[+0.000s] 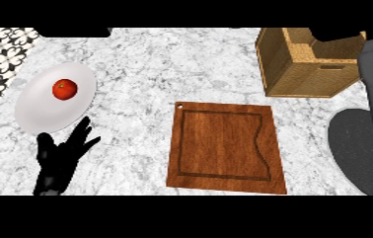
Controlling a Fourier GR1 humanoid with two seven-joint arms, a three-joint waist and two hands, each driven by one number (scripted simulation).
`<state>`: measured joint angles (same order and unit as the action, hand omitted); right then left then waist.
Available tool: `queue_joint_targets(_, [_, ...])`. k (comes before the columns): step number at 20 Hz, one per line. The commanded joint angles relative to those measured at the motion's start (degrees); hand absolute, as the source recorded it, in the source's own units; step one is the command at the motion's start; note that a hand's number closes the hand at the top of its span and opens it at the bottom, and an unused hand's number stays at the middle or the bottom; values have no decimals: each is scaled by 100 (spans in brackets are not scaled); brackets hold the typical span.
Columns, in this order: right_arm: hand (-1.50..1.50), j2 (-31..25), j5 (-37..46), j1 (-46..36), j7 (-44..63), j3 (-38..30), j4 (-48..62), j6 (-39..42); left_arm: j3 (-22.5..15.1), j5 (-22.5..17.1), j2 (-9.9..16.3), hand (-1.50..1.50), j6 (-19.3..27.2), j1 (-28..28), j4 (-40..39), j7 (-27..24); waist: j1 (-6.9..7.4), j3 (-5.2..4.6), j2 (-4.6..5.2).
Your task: Pick the sweet potato from the cutting board and place it in the basket
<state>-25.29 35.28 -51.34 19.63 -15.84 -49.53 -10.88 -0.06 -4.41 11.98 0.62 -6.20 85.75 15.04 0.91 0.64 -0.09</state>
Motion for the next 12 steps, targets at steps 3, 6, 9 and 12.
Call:
queue_joint_targets(3, [-150,-275,37,210,-486,52,58,77,10,-9,10,0,-148,-355,-276,90,-46,-64,14])
queue_joint_targets(6, [-150,-340,-65,112,-710,-84,240,-49,-2,67,39,0,-135,-367,-105,183,-21,-63,17])
queue_joint_targets(9, [-150,-696,-470,68,-947,-519,233,76,22,191,-88,0,-31,29,-766,-42,-94,-65,26])
queue_joint_targets(12, [-150,-574,-586,45,-414,-605,-144,-29,79,166,-20,0,-90,-104,-570,-74,-104,-67,2])
